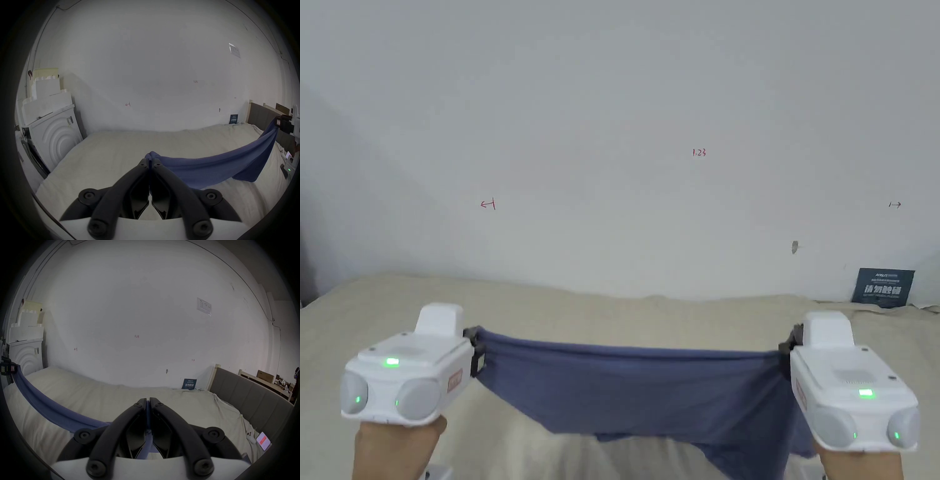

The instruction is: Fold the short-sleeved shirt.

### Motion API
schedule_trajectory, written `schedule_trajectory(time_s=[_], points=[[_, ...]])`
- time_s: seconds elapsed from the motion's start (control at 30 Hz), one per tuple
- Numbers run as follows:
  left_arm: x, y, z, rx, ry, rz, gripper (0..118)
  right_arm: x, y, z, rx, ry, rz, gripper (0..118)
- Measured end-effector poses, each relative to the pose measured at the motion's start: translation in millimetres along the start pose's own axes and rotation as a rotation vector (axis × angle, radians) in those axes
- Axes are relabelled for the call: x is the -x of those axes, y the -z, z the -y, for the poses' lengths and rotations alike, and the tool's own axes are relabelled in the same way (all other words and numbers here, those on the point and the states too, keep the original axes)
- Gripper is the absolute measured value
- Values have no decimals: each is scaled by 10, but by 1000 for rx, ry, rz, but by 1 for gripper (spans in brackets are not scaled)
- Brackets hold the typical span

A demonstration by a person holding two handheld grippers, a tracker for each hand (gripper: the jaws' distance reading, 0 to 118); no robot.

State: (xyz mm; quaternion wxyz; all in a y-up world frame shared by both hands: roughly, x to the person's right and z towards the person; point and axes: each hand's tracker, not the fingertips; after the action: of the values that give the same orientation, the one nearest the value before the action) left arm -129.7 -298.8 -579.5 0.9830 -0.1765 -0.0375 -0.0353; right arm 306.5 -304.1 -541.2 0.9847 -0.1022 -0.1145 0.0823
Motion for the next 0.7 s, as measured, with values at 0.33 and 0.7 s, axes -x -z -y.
schedule_trajectory(time_s=[0.33,0.7], points=[[144,-681,1194,68,-45,23,0,53,-1031,883,47,3,8,3],[167,-1625,2183,174,-72,25,0,155,-2112,1731,159,-16,5,3]])
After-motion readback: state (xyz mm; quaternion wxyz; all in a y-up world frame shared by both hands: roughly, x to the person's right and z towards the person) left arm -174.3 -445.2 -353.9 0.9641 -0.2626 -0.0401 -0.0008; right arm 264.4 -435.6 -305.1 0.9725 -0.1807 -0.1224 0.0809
